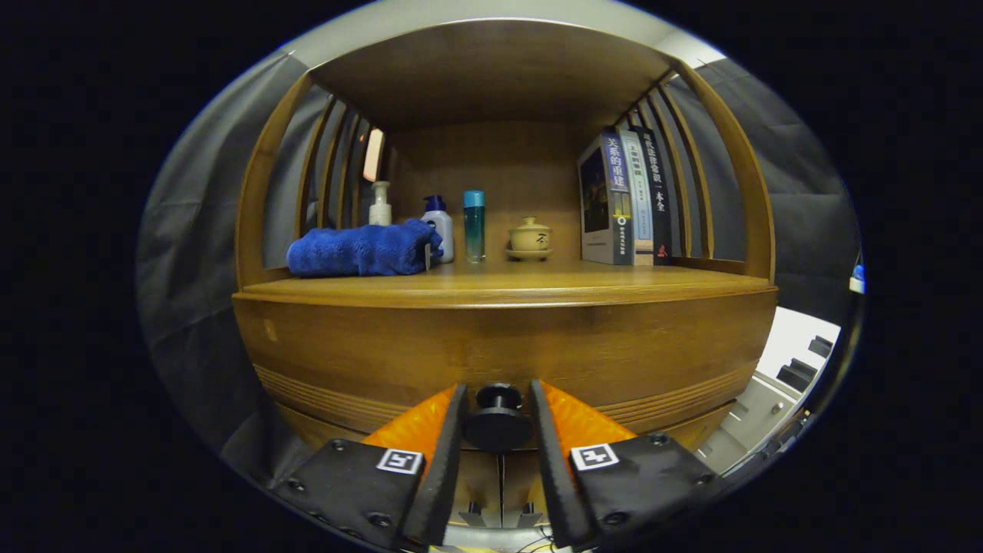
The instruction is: Pull open the drawer, take out the items inside it, and place them on the countertop above the cabinet.
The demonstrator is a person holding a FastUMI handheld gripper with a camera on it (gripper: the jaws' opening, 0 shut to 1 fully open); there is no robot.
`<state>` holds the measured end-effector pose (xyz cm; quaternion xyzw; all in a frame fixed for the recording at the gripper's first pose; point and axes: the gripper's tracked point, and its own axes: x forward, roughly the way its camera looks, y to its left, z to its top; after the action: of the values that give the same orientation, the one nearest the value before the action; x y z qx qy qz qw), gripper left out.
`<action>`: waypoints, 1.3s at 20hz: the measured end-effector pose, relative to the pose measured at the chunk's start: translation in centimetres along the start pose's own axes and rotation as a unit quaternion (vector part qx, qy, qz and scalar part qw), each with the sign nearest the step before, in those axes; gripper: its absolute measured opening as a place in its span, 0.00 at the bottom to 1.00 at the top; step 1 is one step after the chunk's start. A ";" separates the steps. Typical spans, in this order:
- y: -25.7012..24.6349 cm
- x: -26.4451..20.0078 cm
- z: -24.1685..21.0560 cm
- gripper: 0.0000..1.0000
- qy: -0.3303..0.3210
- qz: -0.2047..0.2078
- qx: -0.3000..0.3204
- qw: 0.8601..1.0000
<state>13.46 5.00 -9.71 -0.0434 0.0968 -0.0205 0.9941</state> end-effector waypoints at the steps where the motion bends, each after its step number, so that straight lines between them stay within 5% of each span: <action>1: -0.1 0.3 -0.1 0.60 -0.002 -0.003 -0.009 1.000; 9: 0.0 -0.3 -0.2 0.35 0.004 0.002 0.007 1.000; 26: 0.6 -10.1 -1.3 0.35 0.033 0.011 0.013 0.999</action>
<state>3.37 5.97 -9.13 -0.0289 0.1301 -0.0123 0.9910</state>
